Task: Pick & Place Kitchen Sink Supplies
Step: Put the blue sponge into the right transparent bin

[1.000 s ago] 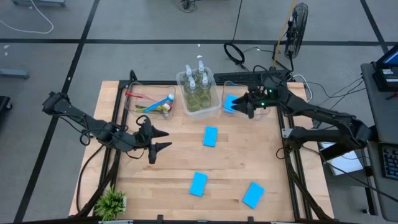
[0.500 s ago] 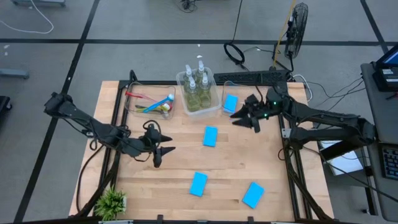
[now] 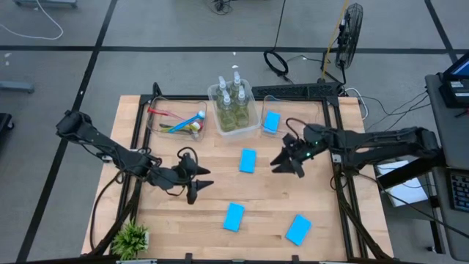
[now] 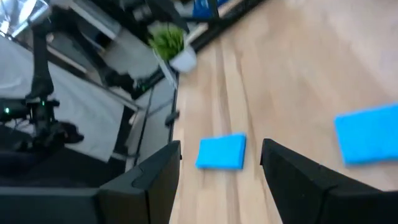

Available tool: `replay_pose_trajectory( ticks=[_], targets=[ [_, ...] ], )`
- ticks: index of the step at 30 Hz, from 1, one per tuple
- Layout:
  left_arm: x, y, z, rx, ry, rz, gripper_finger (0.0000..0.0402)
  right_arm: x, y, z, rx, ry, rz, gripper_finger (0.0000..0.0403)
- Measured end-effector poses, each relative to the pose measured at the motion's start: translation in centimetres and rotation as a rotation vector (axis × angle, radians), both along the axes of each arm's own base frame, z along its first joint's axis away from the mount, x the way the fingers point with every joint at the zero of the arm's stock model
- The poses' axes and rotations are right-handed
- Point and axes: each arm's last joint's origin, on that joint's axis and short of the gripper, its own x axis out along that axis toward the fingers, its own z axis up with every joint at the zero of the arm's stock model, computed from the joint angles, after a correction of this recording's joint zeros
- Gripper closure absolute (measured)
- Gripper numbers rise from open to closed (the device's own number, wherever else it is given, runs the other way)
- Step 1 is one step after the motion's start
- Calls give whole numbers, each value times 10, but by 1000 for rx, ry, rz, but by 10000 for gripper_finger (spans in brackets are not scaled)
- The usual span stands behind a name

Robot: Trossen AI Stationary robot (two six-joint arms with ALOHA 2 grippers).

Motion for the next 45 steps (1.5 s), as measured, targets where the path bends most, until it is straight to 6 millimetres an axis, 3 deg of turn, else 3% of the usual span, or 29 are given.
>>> replay_pose_trajectory(
  ticks=[9, 14, 19, 24, 32, 38, 45],
  targets=[
    [1, -5, 0, -41, -9, -45, 192, -11, 28, -16, 60, 233, 109, 192],
    [5, -9, 0, -140, -22, -89, 192, -15, 38, -20, 38, 275, 165, 192],
    [22, -20, 1, -153, 21, -140, 192, -15, 40, -19, -17, 236, 204, 193],
    [49, -32, -6, -141, 197, -187, 192, -17, 39, -16, -80, 179, 226, 193],
    [84, -50, -22, -283, 396, -205, 192, -29, 35, -2, -149, 79, 148, 193],
    [93, -58, -49, -456, 497, -144, 192, -46, 31, 15, -217, -49, 112, 193],
    [105, -68, -68, -606, 490, -90, 192, -67, 28, 29, -254, -163, 92, 193]
  ],
)
